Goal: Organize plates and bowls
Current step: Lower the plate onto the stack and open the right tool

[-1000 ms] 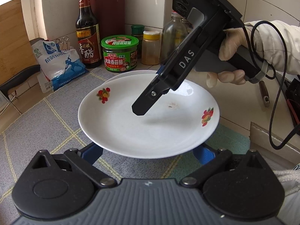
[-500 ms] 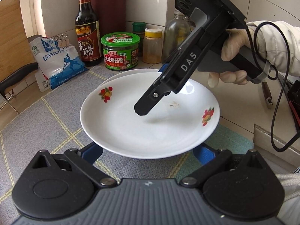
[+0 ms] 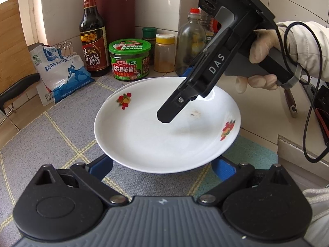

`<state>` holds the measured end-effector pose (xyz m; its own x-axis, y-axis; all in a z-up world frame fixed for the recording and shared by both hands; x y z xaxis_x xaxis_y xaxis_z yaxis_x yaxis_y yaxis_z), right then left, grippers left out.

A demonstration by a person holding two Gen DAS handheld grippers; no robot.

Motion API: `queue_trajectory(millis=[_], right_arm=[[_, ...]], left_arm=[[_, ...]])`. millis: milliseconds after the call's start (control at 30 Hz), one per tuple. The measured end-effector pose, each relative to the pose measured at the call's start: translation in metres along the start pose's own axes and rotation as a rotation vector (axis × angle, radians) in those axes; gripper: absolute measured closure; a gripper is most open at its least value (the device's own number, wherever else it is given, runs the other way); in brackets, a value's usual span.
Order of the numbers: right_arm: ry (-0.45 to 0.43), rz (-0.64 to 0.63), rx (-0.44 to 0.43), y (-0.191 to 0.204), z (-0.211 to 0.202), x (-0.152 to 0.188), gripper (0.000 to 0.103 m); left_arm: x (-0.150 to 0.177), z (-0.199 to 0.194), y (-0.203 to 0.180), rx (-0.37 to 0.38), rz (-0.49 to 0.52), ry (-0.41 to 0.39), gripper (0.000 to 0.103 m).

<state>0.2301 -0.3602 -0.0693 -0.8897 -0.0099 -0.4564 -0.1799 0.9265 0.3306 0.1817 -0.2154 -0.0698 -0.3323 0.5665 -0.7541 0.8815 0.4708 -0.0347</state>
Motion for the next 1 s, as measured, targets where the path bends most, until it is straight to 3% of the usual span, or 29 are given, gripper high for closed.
queue_trajectory(millis=[1000], right_arm=[[-0.026,0.031,0.087,0.007,-0.029,0.014,0.000]], left_arm=[[0.002,0.010,0.002,0.011,0.014,-0.020,0.001]])
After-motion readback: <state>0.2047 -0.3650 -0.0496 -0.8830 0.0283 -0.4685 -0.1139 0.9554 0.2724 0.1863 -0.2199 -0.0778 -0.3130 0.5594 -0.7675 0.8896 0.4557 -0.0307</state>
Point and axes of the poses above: each gripper's, at about its wrist camera, not at the fingertips, and z roughly the way its jaws point, y to its left, x to its underside, the point moved 5 cm from there along z, roughly the way its jaws point, and after that the axes turned 4 degrees about -y, right-handed, at the moved point
